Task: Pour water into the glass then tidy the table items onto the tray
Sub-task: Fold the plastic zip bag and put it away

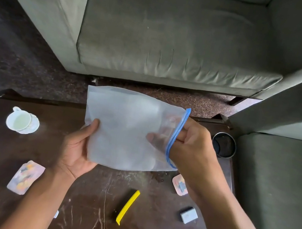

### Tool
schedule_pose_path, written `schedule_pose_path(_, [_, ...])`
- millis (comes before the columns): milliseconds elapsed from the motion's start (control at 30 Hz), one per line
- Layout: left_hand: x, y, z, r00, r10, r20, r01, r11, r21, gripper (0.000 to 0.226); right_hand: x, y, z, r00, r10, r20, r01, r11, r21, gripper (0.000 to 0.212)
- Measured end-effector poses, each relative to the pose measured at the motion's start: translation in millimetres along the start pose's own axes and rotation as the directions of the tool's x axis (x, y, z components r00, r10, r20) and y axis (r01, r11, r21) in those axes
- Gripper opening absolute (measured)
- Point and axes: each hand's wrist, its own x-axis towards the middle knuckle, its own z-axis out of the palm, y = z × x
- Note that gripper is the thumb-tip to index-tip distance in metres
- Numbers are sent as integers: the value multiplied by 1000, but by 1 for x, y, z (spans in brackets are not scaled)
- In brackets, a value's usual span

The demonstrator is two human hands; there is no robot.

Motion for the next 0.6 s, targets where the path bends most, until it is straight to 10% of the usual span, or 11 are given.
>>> schedule_pose_path(600, [12,-28,16,987,-81,-137,96,989,111,36,33,51,5,968,248,-30,-247,929,-275,25])
